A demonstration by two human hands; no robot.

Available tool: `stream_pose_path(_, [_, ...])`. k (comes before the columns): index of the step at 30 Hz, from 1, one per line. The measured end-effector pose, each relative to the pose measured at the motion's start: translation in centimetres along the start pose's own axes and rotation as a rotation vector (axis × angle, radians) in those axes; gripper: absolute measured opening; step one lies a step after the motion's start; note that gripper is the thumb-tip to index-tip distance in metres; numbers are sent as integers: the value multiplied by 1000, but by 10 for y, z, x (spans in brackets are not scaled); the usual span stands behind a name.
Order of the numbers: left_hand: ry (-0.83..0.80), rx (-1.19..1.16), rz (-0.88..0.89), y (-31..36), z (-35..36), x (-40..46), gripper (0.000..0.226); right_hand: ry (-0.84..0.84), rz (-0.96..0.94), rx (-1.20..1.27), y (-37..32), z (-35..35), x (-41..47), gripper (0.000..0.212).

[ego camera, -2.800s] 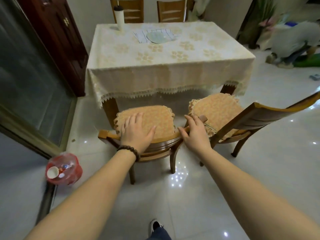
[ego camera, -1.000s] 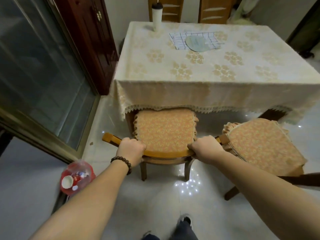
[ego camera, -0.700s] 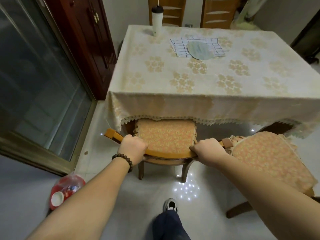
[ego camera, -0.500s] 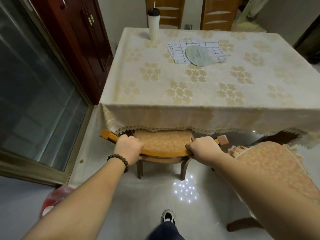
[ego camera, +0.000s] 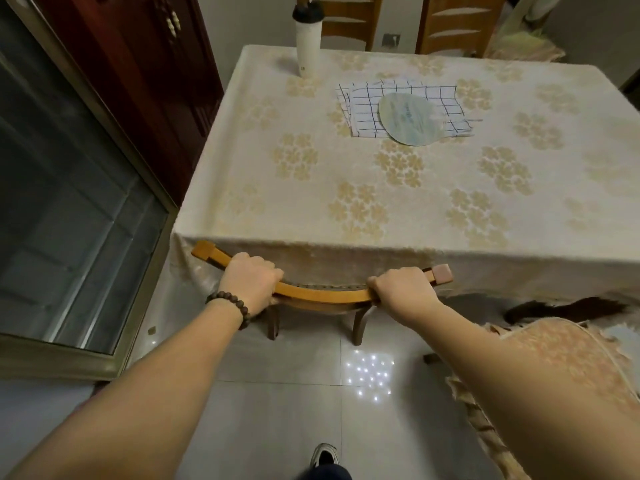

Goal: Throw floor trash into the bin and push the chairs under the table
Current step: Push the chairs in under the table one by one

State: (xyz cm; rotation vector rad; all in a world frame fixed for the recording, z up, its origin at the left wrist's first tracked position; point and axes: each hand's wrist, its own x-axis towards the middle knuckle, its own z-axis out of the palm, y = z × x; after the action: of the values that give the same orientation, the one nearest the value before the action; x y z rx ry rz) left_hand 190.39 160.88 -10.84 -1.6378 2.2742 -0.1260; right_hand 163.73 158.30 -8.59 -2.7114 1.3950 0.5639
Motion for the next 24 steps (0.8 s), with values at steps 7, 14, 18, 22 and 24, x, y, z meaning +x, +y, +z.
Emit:
stream_pose_path(7, [97,-94,-122,-8,6,-2,83,213,188,117,-29,22,-4,87])
stream_pose_path(14, [62,-115,-200,-4,1,-5,74,308,204,137,-28,28,3,86])
stream_pose_path(18, [52,-157,-262,9,-3,0,79,301,189,125,-8,25,10,92])
stream_pose_path(22, [118,-206,-288,22,2,-5,99,293,170,120,-1,23,12,92])
stream_pose_path(24, [176,-253,-291,24,3,-9,101,290,172,131,-3,23,11,94])
